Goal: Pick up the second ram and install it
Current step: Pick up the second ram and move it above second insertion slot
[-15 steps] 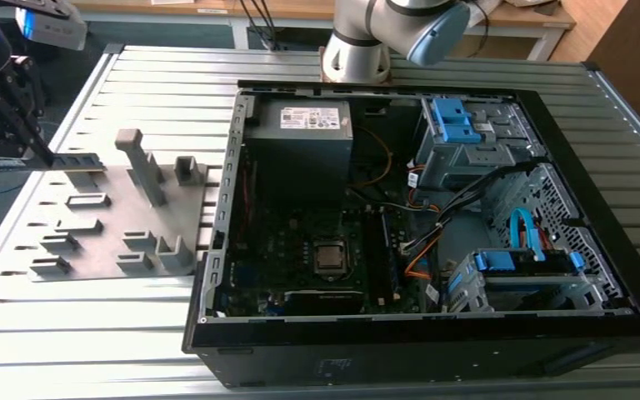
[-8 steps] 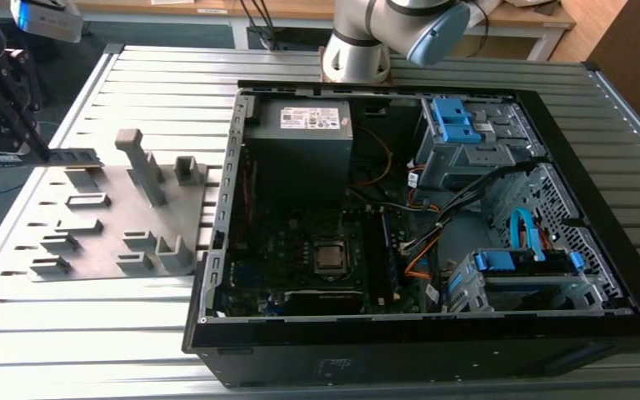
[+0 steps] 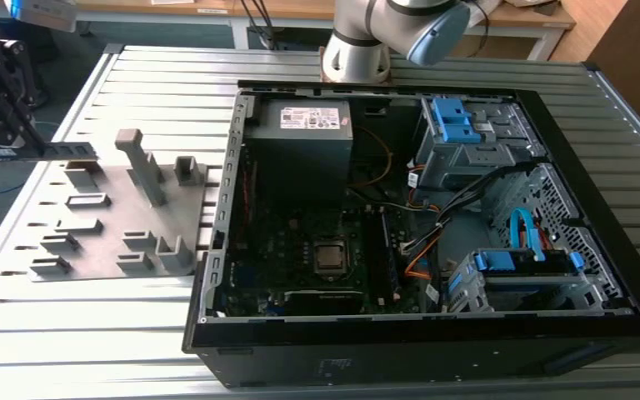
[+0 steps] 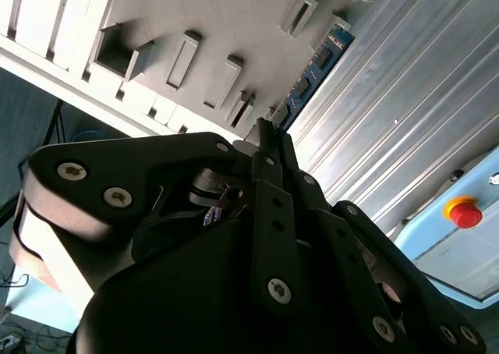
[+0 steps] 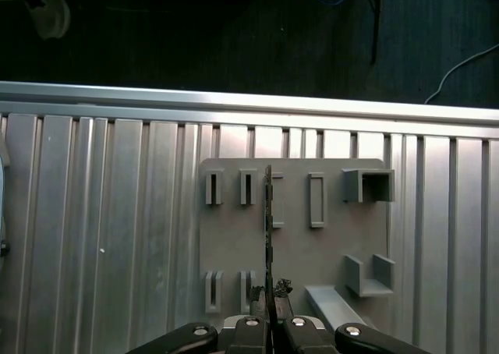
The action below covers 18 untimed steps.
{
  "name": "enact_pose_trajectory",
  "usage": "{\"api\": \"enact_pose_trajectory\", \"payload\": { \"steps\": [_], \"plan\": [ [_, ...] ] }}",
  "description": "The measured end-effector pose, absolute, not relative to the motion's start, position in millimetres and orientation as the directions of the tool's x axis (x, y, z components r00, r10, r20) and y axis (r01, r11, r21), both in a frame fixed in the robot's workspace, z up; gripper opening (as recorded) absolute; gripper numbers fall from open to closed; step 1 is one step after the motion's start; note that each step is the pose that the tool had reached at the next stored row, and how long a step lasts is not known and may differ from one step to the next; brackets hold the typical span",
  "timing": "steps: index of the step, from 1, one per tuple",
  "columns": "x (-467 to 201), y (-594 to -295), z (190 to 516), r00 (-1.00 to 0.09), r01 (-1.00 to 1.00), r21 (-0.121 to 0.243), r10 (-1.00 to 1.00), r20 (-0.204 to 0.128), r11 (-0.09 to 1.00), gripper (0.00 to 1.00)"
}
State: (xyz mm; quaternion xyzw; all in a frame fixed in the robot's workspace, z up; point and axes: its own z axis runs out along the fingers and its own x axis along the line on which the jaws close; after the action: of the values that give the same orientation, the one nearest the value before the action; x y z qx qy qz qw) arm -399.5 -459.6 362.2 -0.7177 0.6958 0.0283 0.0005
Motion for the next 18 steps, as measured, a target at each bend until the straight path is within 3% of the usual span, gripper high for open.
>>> {"api": "enact_pose_trajectory", "payload": {
  "steps": [18],
  "plan": [
    [-399, -460, 390, 0.03, -0.999, 0.039, -0.999, -0.041, -0.032, 0.14]
  ]
}}
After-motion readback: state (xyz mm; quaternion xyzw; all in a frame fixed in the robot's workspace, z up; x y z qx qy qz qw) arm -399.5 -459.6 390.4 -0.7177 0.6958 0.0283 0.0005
